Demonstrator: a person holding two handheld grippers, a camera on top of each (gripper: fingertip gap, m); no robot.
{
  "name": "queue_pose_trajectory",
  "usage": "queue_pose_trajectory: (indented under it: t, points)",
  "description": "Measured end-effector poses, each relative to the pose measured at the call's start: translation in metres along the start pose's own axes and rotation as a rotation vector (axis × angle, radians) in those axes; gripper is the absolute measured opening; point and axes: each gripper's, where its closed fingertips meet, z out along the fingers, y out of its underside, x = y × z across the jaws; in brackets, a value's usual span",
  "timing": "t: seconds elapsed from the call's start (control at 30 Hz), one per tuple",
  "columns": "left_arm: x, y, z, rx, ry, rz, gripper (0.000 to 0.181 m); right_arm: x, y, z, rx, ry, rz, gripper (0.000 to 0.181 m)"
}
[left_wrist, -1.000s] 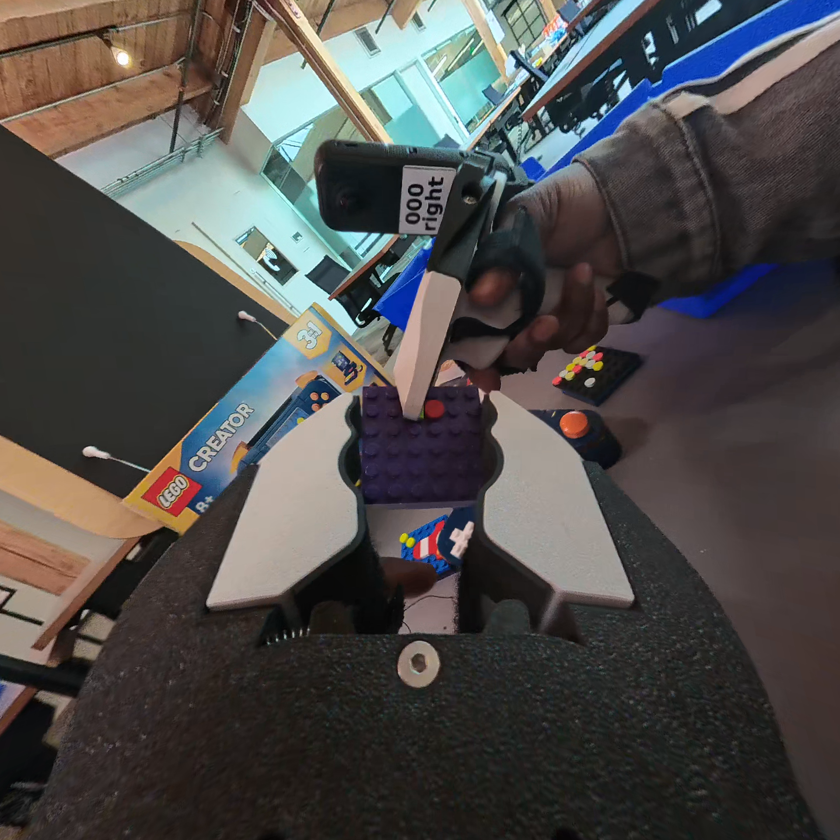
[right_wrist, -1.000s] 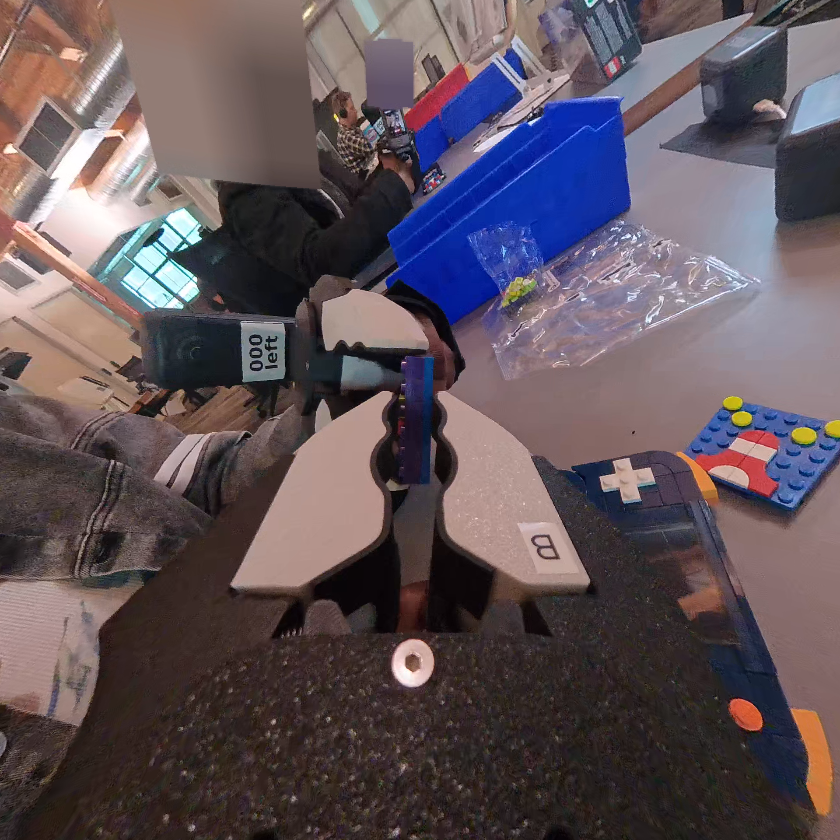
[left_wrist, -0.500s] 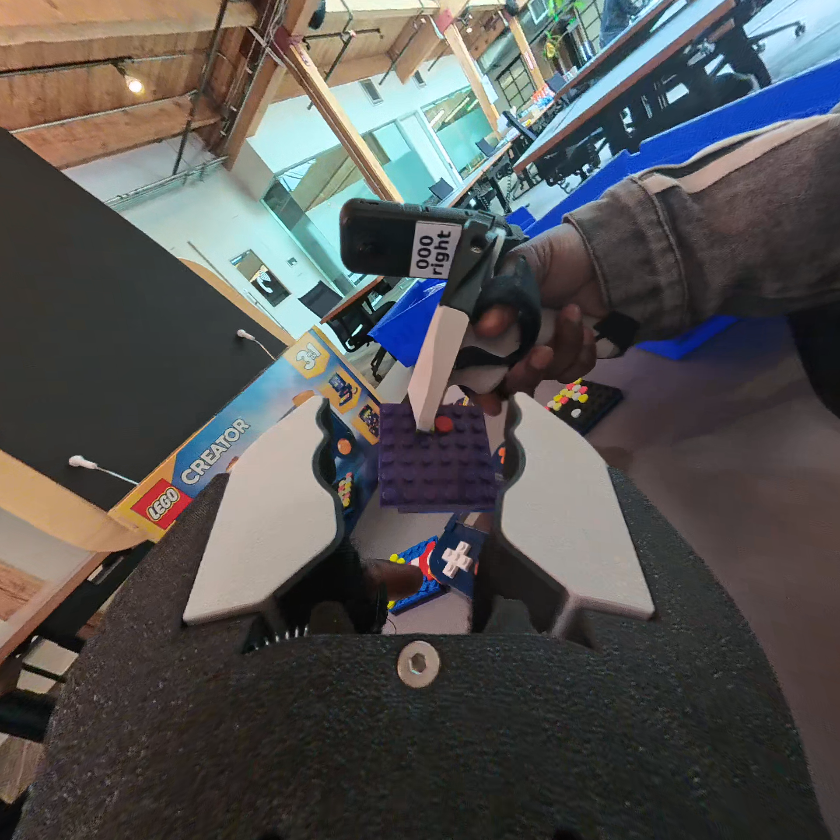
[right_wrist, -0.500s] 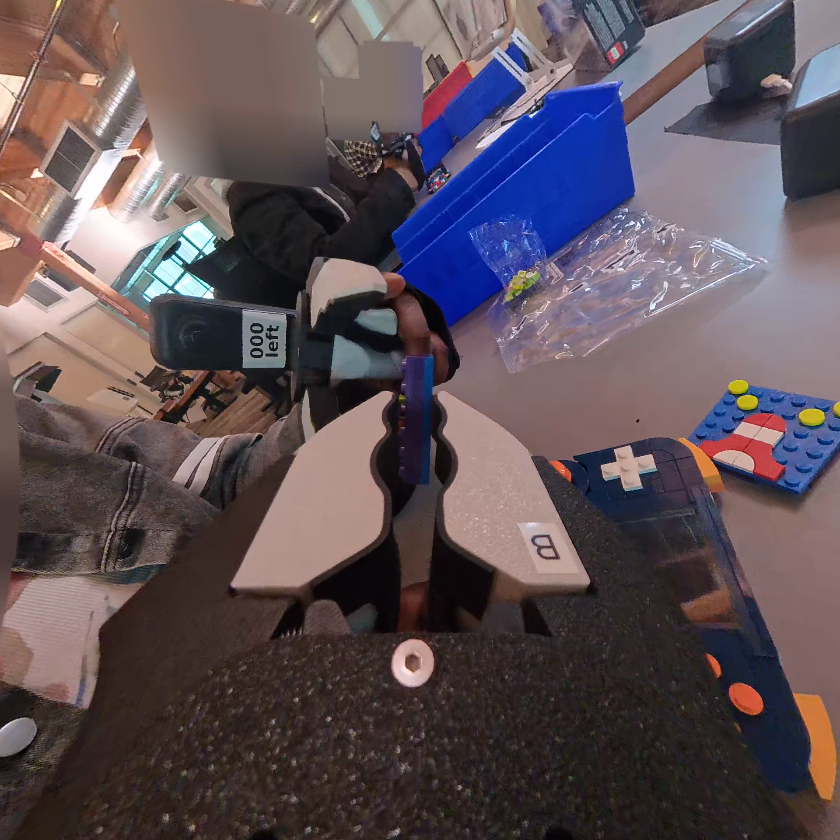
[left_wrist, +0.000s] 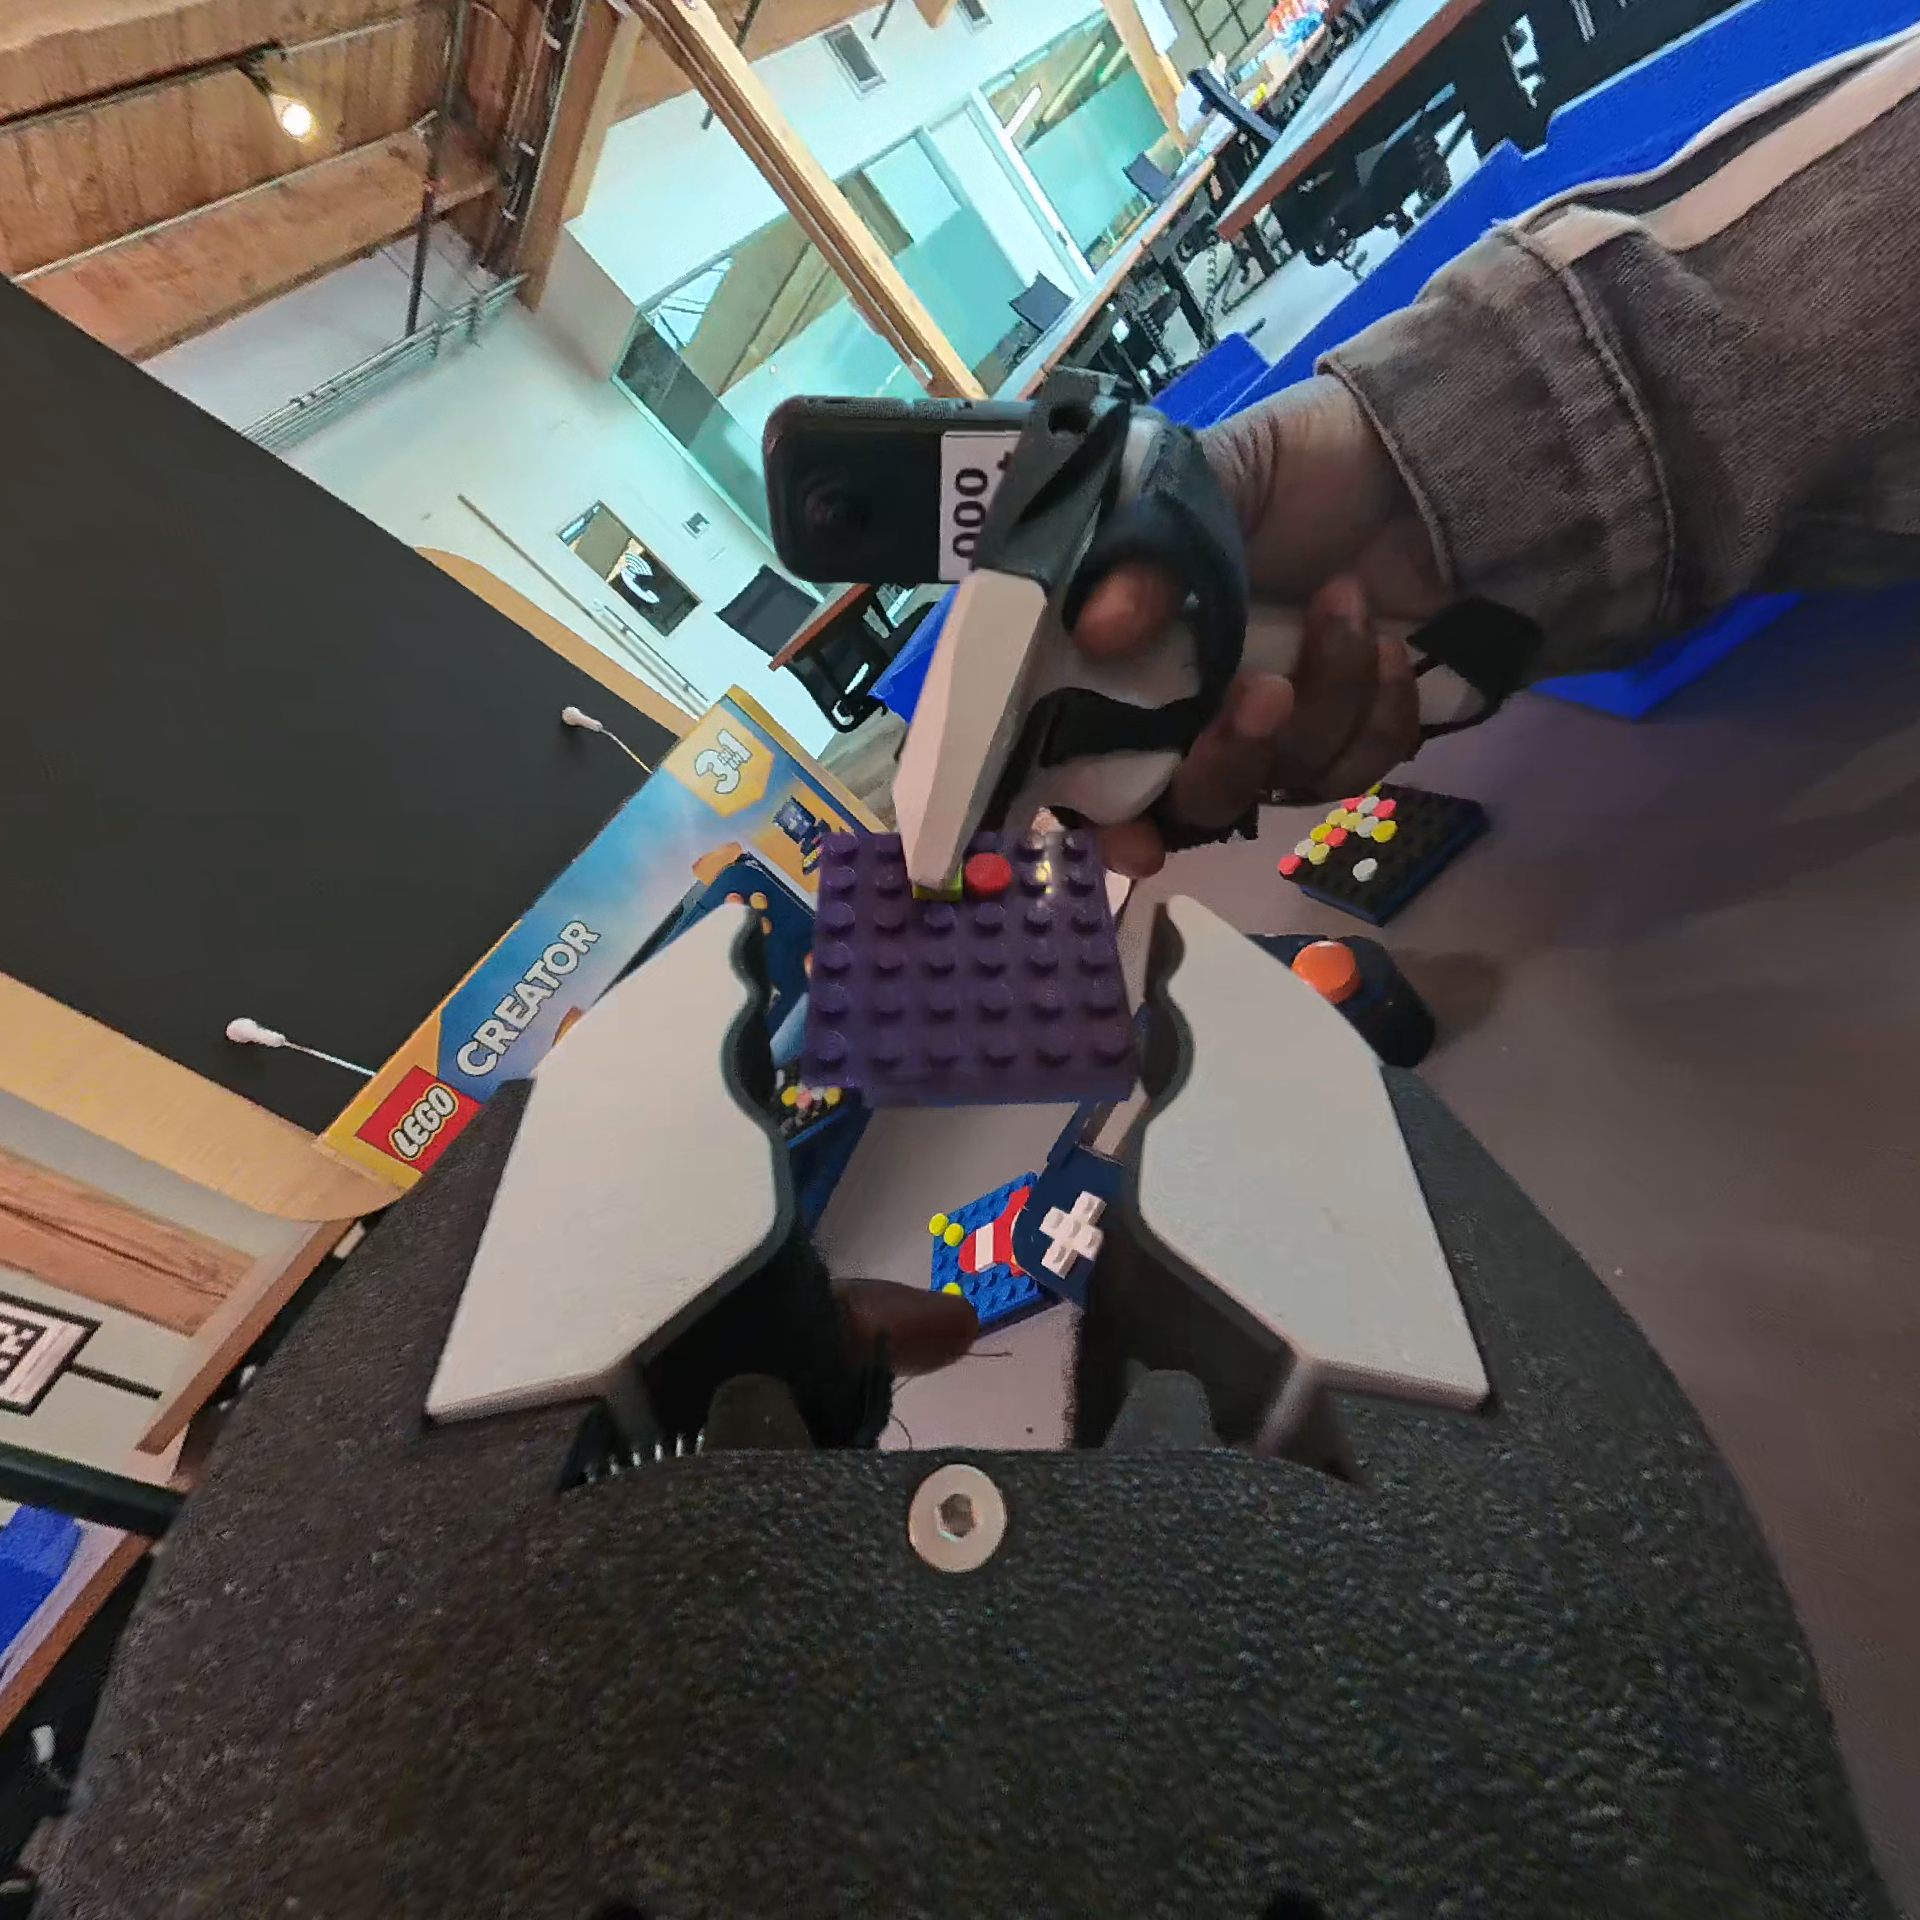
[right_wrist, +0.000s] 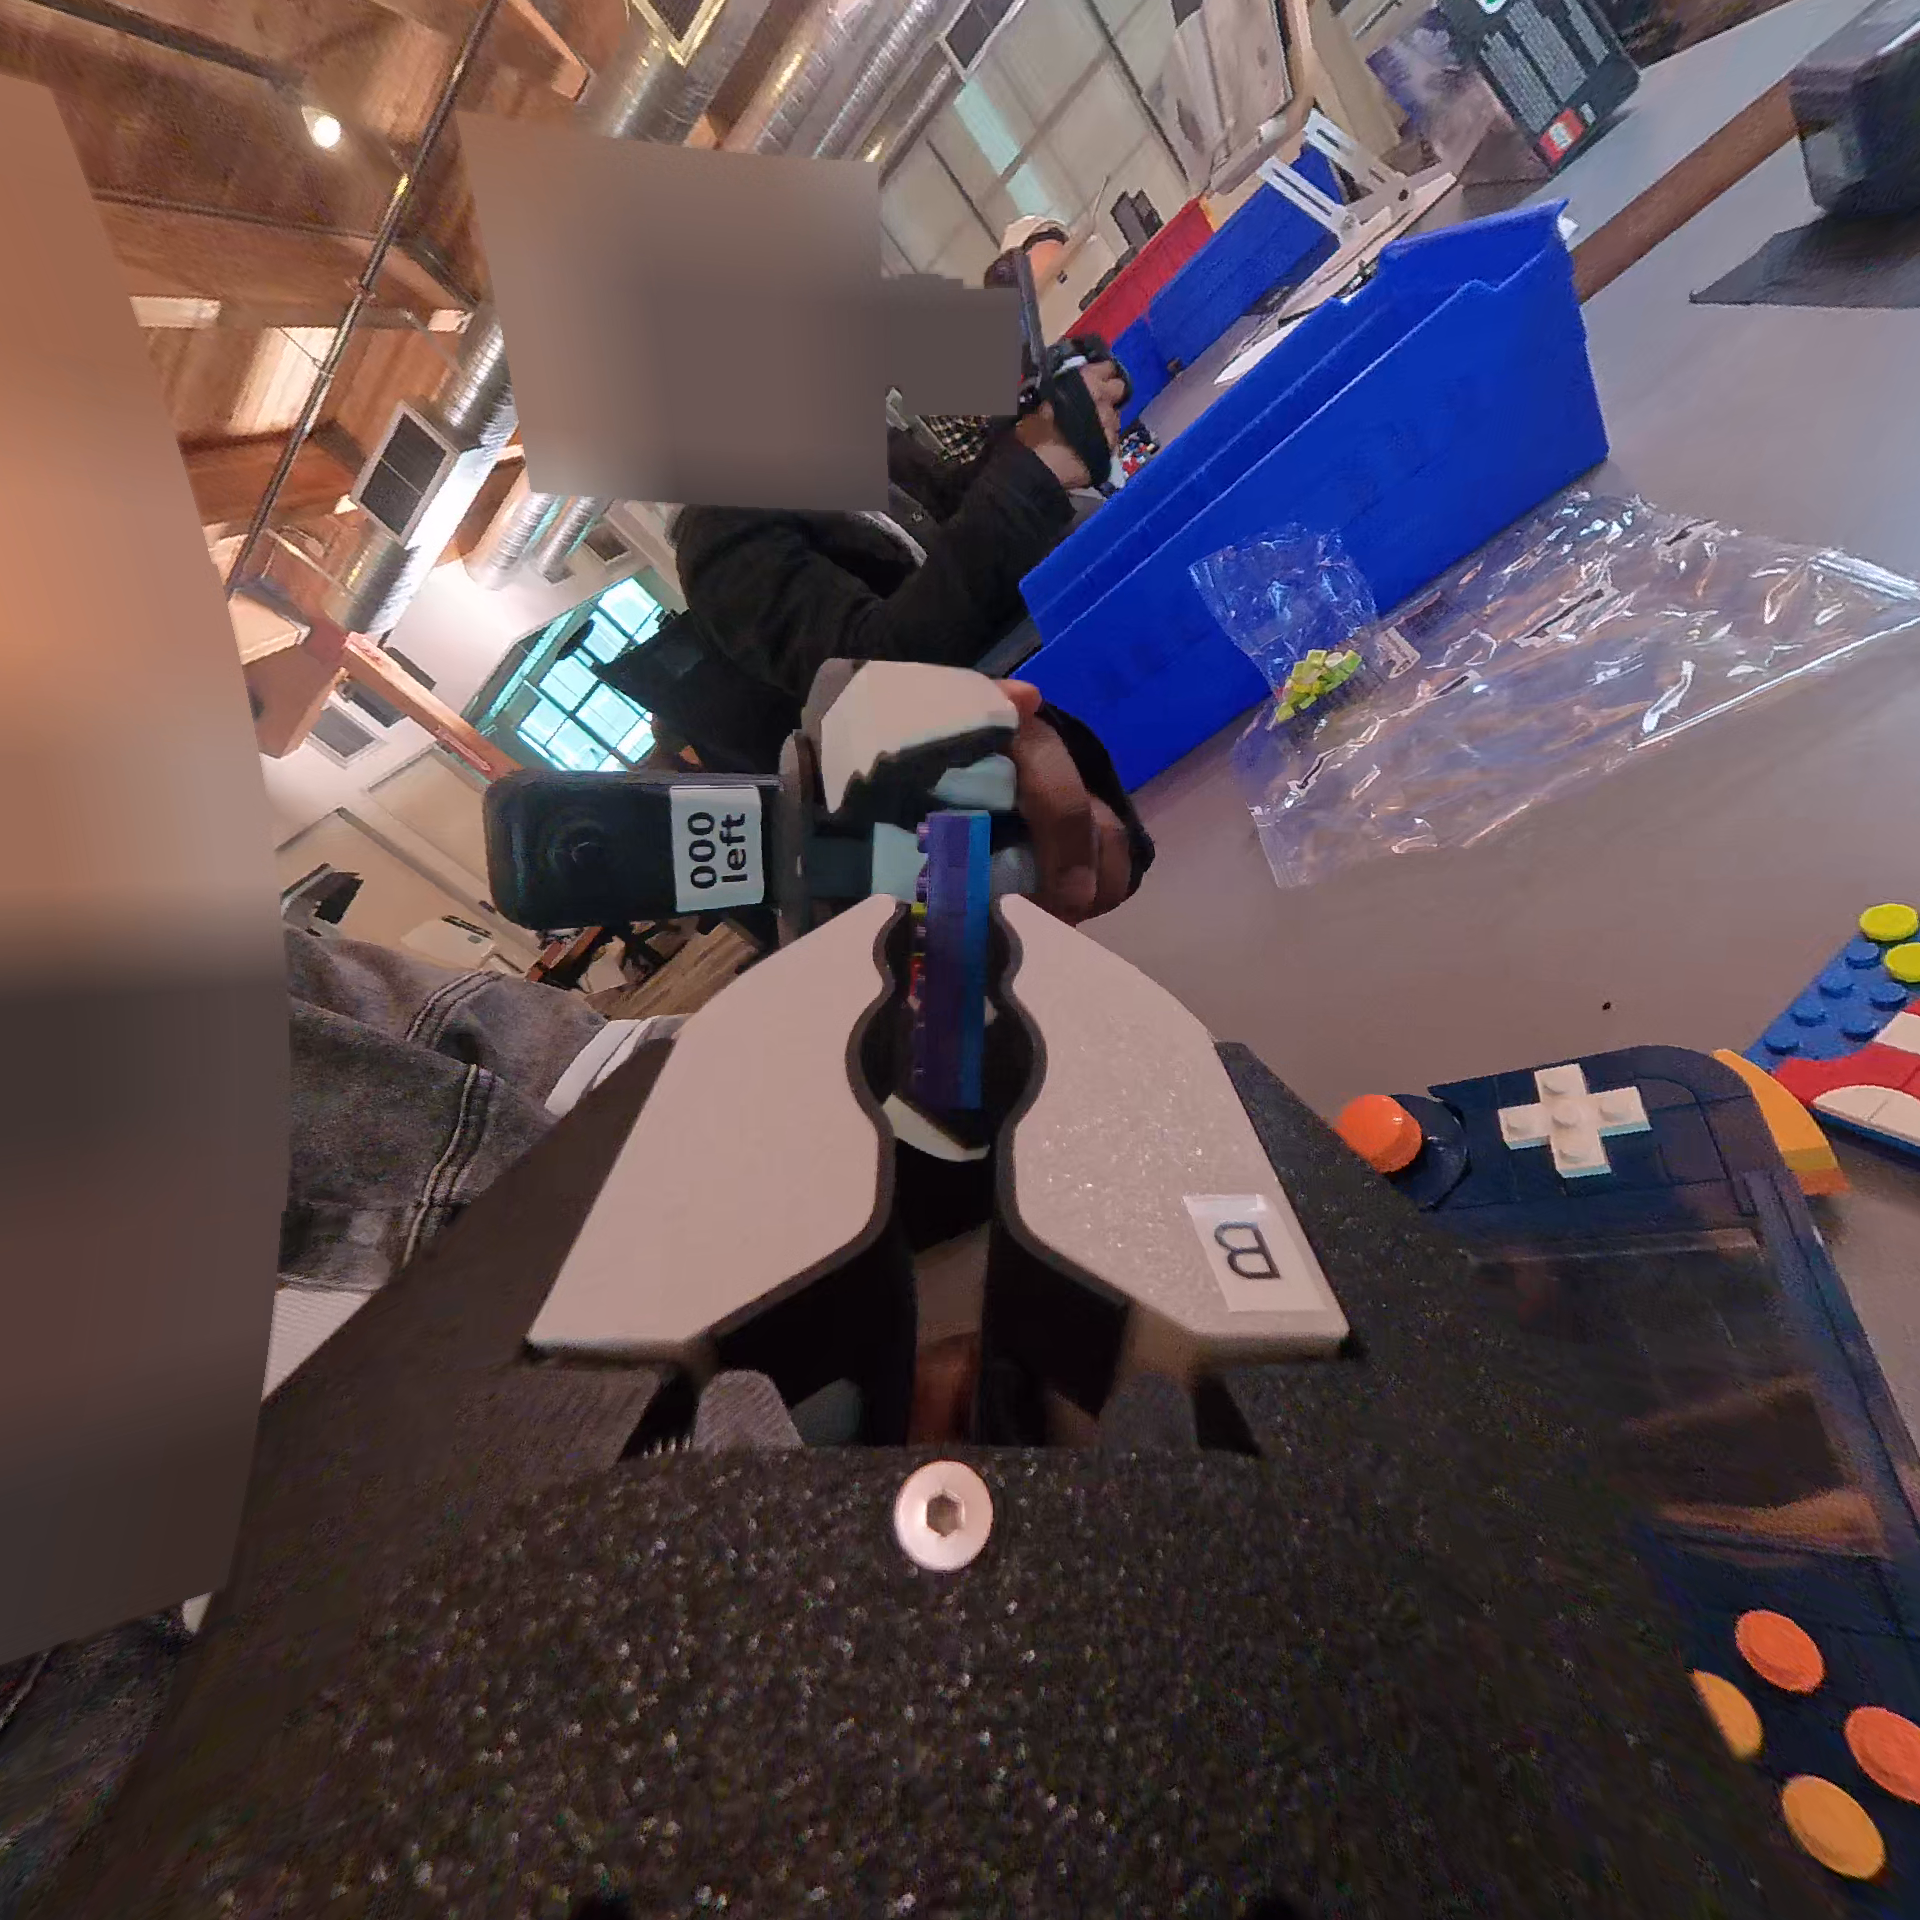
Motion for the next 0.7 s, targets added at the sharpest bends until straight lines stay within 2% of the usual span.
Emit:
queue_pose_trajectory:
  t: [0.17,0.2,0.23,0.27,0.33,0.4,0.47,0.53,0.6,0.7]
  points:
    - [-0.004,-0.009,-0.004,0.032,-0.014,-0.016,0.057,-0.008,-0.002,0.003,0.022,-0.044,-0.026,0.014]
    - [-0.011,-0.005,-0.005,0.005,-0.05,-0.012,0.058,-0.004,-0.009,0.002,0.058,0.007,-0.085,0.018]
    - [-0.017,0.0,-0.006,-0.03,-0.091,-0.003,0.057,0.004,-0.02,-0.001,0.112,0.105,-0.152,0.037]
    - [-0.026,0.007,-0.008,-0.07,-0.141,0.0,0.058,0.01,-0.029,-0.006,0.155,0.21,-0.253,0.045]
    - [-0.041,0.02,-0.012,-0.15,-0.244,0.029,0.058,0.01,-0.04,-0.016,0.167,0.415,-0.548,0.036]
    - [-0.047,0.025,-0.013,-0.198,-0.3,0.064,0.058,0.005,-0.04,-0.015,0.103,0.577,-0.838,0.027]
    - [-0.048,0.023,-0.012,-0.21,-0.329,0.093,0.057,0.003,-0.031,-0.005,0.015,0.648,-1.032,0.017]
    - [-0.047,0.023,-0.011,-0.233,-0.341,0.137,0.057,0.001,-0.028,0.004,0.003,0.676,-1.118,0.011]
    - [-0.043,0.024,-0.009,-0.25,-0.325,0.175,0.057,-0.001,-0.027,0.008,0.002,0.693,-1.174,0.013]
    - [-0.04,0.021,-0.007,-0.237,-0.321,0.185,0.057,0.009,-0.022,0.008,-0.082,0.747,-1.199,0.012]
